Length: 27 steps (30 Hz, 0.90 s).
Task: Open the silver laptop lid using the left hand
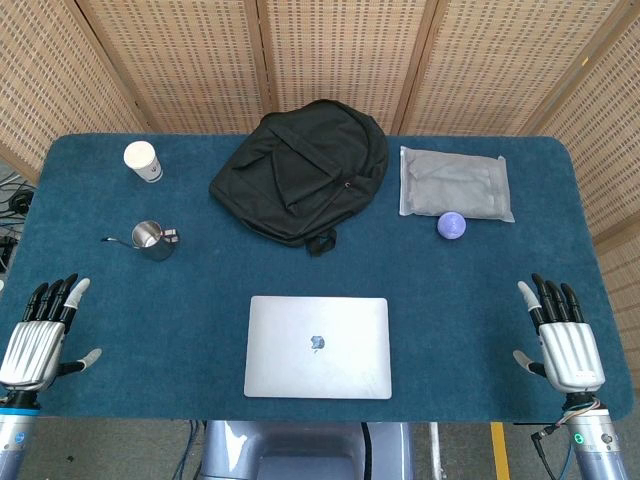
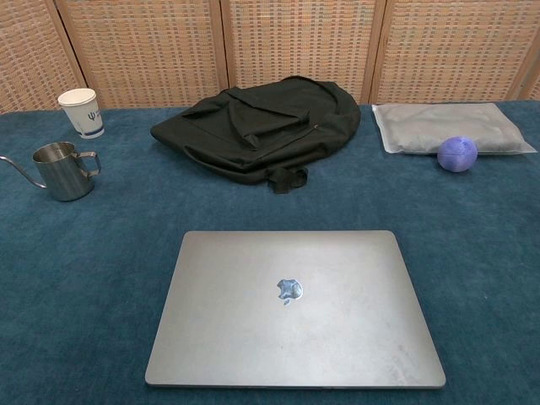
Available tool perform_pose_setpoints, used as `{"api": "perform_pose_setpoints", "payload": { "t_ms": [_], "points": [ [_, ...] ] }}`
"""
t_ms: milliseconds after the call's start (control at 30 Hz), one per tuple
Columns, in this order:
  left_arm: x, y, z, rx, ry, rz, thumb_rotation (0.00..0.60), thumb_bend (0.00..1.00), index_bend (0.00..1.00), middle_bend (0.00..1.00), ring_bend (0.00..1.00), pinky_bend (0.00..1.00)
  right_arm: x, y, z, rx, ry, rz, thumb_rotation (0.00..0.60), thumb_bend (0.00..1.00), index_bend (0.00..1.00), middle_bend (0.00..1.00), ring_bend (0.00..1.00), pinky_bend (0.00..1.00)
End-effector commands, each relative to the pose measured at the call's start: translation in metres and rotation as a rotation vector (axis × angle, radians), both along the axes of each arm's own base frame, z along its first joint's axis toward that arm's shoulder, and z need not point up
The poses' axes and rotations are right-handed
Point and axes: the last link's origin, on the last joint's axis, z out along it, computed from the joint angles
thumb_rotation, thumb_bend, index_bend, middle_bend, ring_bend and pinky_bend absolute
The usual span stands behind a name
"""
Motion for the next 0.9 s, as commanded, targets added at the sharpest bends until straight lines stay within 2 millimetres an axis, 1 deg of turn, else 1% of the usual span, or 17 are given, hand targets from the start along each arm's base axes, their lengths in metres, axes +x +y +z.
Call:
{"api": "perform_pose_setpoints", "payload": {
  "t_ms": [33, 367, 500, 567, 733, 867, 900],
  "points": [
    [0.0, 0.0, 0.0, 0.0, 0.0, 0.0, 0.6, 0.0, 0.0, 0.0, 0.0, 0.0, 0.0, 0.0, 0.0, 0.0, 0.0, 0.0, 0.6, 0.0, 0.0, 0.0, 0.0, 0.0],
    [0.001, 0.001, 0.0, -0.003, -0.018, -0.021, 0.6, 0.0, 0.0, 0.0, 0.0, 0.0, 0.0, 0.0, -0.001, -0.001, 0.007, 0.0, 0.6, 0.0, 0.0, 0.0, 0.0, 0.0],
    [0.004, 0.001, -0.007, -0.04, -0.038, -0.062, 0.6, 0.0, 0.0, 0.0, 0.0, 0.0, 0.0, 0.0, 0.0, -0.004, 0.005, -0.003, 0.6, 0.0, 0.0, 0.0, 0.0, 0.0],
    [0.008, 0.001, -0.014, -0.084, -0.055, -0.089, 0.6, 0.0, 0.0, 0.0, 0.0, 0.0, 0.0, 0.0, 0.0, -0.005, 0.004, -0.003, 0.6, 0.0, 0.0, 0.0, 0.0, 0.0],
    [0.029, 0.001, -0.034, -0.229, -0.089, -0.219, 0.6, 0.0, 0.0, 0.0, 0.0, 0.0, -0.001, -0.001, 0.0, -0.002, 0.004, -0.009, 0.6, 0.0, 0.0, 0.0, 0.0, 0.0],
    [0.052, 0.002, -0.05, -0.351, -0.057, -0.371, 0.6, 0.0, 0.0, 0.0, 0.0, 0.0, -0.002, -0.001, -0.001, -0.001, 0.007, -0.013, 0.6, 0.0, 0.0, 0.0, 0.0, 0.0],
    [0.061, 0.002, -0.057, -0.393, -0.036, -0.428, 0.6, 0.0, 0.0, 0.0, 0.0, 0.0, -0.002, -0.001, -0.001, -0.005, 0.007, -0.013, 0.6, 0.0, 0.0, 0.0, 0.0, 0.0]
  ]
}}
